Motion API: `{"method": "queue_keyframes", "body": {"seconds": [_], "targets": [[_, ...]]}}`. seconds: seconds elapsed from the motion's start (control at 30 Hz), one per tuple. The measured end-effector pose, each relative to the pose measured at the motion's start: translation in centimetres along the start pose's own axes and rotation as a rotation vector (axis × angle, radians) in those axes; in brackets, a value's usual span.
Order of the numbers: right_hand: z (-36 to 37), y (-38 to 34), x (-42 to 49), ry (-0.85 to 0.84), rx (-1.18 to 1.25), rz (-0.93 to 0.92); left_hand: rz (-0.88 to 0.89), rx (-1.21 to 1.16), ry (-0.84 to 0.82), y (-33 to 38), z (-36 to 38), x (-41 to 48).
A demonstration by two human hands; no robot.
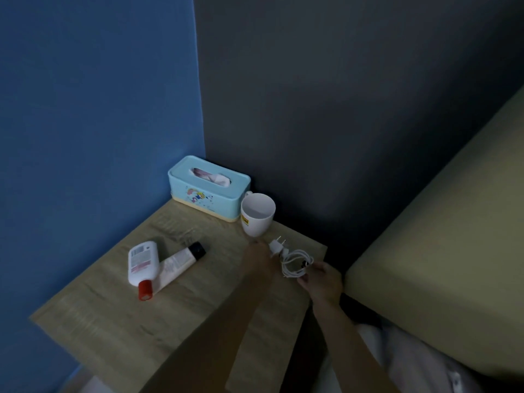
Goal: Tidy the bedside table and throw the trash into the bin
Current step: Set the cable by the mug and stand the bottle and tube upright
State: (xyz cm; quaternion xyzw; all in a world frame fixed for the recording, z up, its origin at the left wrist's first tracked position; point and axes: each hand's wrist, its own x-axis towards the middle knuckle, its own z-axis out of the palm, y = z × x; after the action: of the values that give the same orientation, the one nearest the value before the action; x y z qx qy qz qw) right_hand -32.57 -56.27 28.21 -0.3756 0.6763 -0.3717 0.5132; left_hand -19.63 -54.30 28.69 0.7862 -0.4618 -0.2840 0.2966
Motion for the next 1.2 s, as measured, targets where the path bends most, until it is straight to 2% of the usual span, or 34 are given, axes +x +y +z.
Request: {"method": "queue_keyframes", "body": {"seconds": [0.17,0.3,0.67,1.03,1.2], "targets": [[0.8,1.0,1.3,0.154,-0.167,-0.102,-0.003,0.234,0.104,-0.4,1.1,1.1],[0.8,1.8,1.4,0.193,-0.244,-0.167,0.008,0.327,0.127,-0.4,1.6,1.4],[1.6,2.7,2.1,0.326,-0.147,-0.194,0.074,0.232,0.229,-0.5,2.4,2.2],[3.2,3.7,2.1,0.482,-0.165,-0.335,0.175,0.202,0.291,-1.7,3.4,2.6],[3.2,3.9,1.9,0.450,-0.194,-0.347,0.195,0.198,0.301,-2.1,3.6,2.5]]}}
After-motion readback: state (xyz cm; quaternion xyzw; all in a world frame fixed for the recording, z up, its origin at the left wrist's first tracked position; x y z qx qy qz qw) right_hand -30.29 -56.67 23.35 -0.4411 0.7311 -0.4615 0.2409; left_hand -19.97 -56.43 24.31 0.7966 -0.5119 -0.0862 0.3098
